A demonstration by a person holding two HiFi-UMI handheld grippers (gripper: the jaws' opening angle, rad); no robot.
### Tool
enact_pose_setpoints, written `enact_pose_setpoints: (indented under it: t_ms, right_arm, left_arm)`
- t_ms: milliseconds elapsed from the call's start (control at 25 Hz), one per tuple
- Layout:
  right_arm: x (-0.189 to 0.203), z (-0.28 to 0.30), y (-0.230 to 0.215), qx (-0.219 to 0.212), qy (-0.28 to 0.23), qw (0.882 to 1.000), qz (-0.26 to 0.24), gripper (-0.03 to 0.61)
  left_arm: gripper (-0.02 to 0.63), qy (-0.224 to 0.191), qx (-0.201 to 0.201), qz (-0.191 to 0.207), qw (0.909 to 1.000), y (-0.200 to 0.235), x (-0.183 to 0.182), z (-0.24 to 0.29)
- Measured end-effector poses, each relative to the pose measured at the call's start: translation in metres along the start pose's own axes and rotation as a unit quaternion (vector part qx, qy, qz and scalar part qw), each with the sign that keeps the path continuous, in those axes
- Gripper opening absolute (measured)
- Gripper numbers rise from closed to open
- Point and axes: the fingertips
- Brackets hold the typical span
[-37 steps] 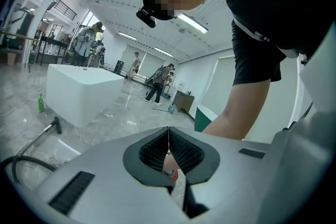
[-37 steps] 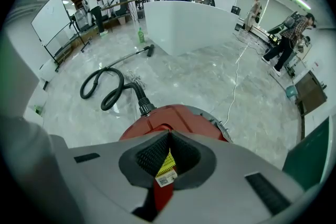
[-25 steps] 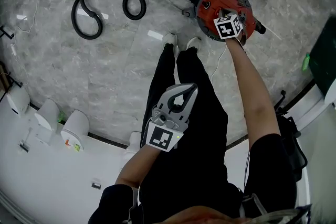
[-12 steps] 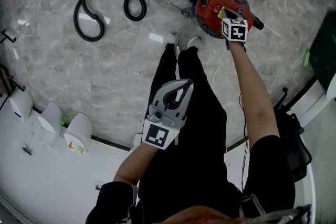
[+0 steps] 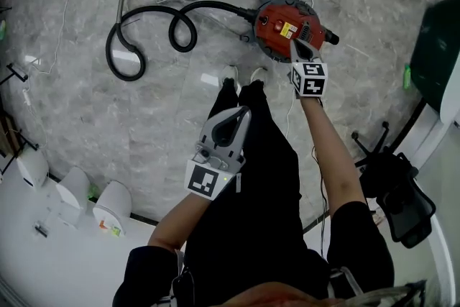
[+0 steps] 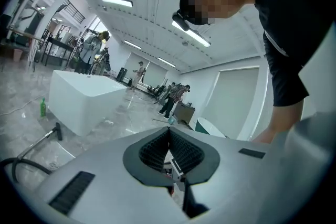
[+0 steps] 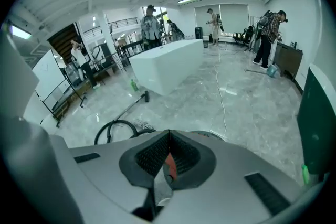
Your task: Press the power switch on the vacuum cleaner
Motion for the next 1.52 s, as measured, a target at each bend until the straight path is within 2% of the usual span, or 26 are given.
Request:
enact_pose_setpoints:
  t_ms: [200,360,480,680,800,960,1120,1320,1520]
  right_arm:
    - [-0.041,-0.069,0.036,0.003,-0.07,0.998,0.005,0.02]
    - [-0.058,-0.136,0.054,0.032,-0.085,0.996,0.004,0.02]
    - [-0.075,-0.185,0.068,0.056,-0.116,0.992,-0.001,0.02]
    - [-0.101,-0.256,0.091,0.088,-0.164,0.983,-0.001,0.02]
    - [-0.117,-0.299,0.106,0.086,-0.189,0.978,0.014,0.02]
    - [-0.146,-0.346,0.124,0.079,-0.256,0.963,0.014,0.02]
    - [-0.163,-0.379,0.126,0.089,-0.305,0.948,0.012,0.02]
    - [-0.164,-0.404,0.123,0.124,-0.331,0.935,-0.001,0.02]
    - [-0.18,-0.43,0.117,0.157,-0.351,0.923,0.006,0.019]
  left_arm:
    - [0.02,0.002,0.016,0.022,0.9996,-0.018,-0.02,-0.011]
    - [0.02,0.0,0.037,0.042,0.9984,-0.039,-0.044,-0.027]
    - [0.02,-0.004,0.065,0.052,0.9965,-0.06,-0.056,-0.037]
    - [0.02,0.012,0.054,0.038,0.9978,-0.088,-0.063,-0.048]
    - [0.02,-0.006,0.063,0.045,0.997,-0.099,-0.08,-0.053]
    - [0.02,-0.034,0.084,0.076,0.993,-0.115,-0.106,-0.053]
    - [0.02,-0.051,0.096,0.054,0.9926,-0.124,-0.116,-0.049]
    - [0.02,-0.068,0.12,0.084,0.9869,-0.14,-0.121,-0.049]
    - [0.02,-0.047,0.164,0.112,0.979,-0.163,-0.11,-0.046]
Point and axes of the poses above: the fingertips, and each gripper's own axes: z forward along the fingers, y to its left, x out of its underside, and after that the axes turned 12 degrees about -z, right-handed
